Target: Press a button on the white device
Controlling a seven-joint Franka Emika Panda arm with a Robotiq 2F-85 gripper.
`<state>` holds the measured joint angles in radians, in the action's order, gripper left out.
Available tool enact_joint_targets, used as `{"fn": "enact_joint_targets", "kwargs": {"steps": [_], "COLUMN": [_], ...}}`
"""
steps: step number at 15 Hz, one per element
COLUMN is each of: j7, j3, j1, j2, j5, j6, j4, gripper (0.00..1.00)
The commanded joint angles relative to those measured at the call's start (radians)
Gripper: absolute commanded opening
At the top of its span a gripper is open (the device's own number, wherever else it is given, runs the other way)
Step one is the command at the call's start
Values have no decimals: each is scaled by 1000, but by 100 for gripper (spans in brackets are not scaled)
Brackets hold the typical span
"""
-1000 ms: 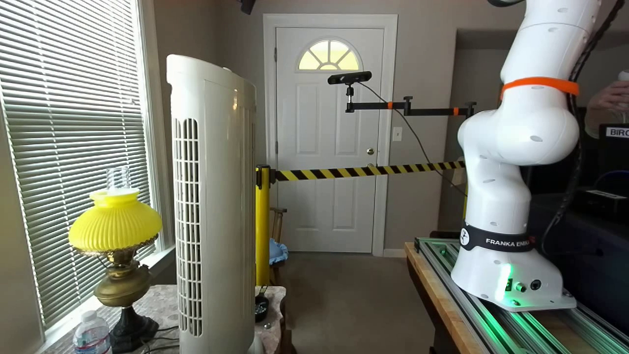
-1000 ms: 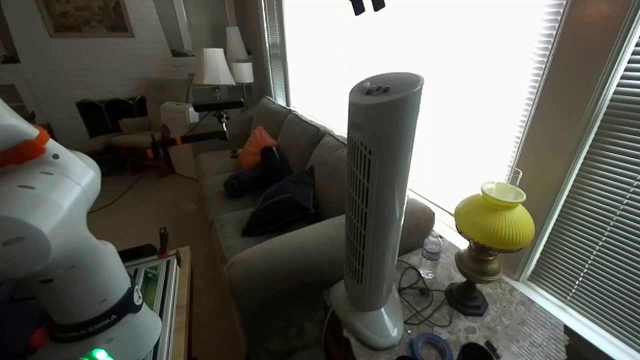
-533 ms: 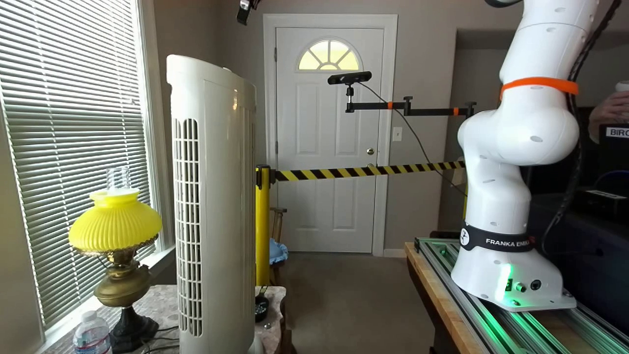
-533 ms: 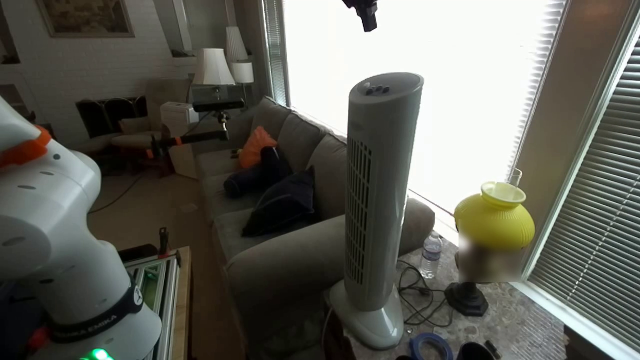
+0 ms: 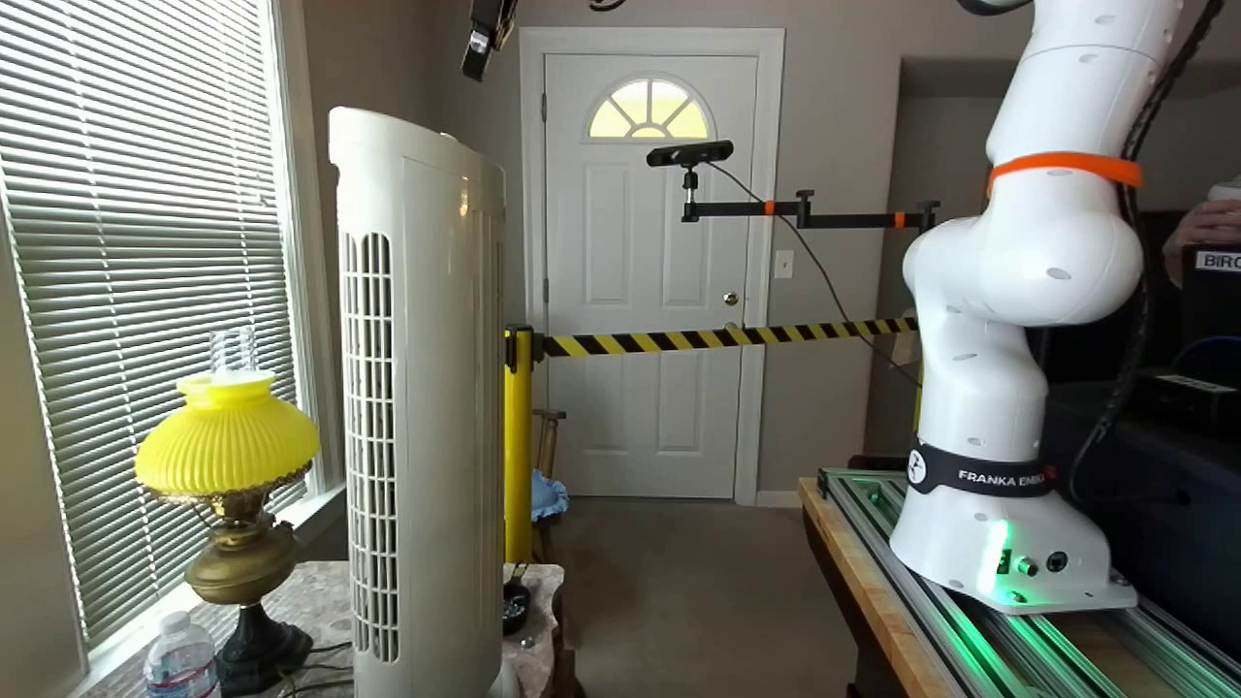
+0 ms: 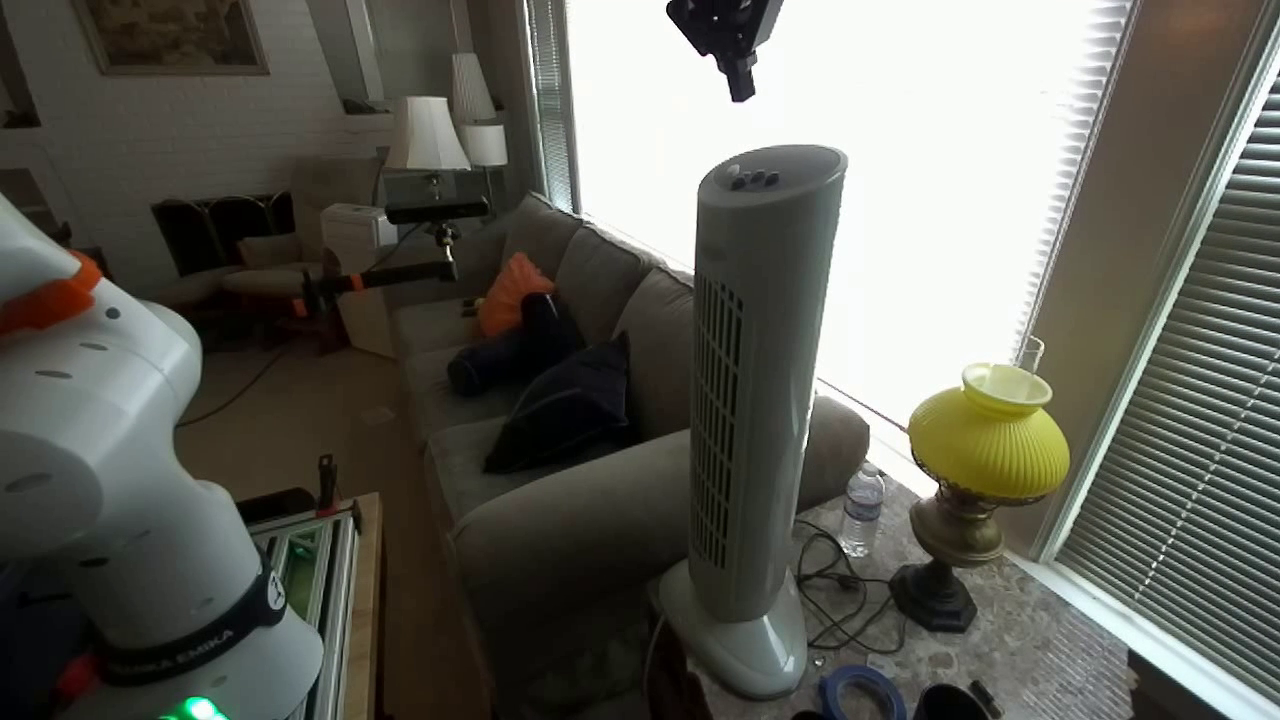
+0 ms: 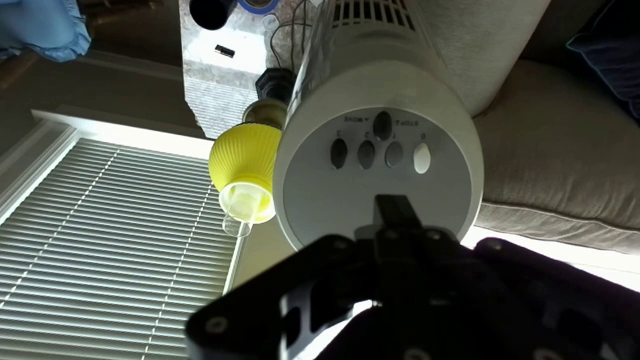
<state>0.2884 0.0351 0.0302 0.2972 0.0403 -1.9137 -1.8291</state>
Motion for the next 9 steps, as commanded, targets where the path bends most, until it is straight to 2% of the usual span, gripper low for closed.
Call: {"fn": "enact_joint_targets", "kwargs": {"steps": [1, 9], "j7": [0, 33], "j3": [4, 9], "j1": [2, 6], "j2": [-1, -11], "j5": [-1, 3], "j6": [-17, -73], "j4": [-9, -49], "gripper": [1, 0]}}
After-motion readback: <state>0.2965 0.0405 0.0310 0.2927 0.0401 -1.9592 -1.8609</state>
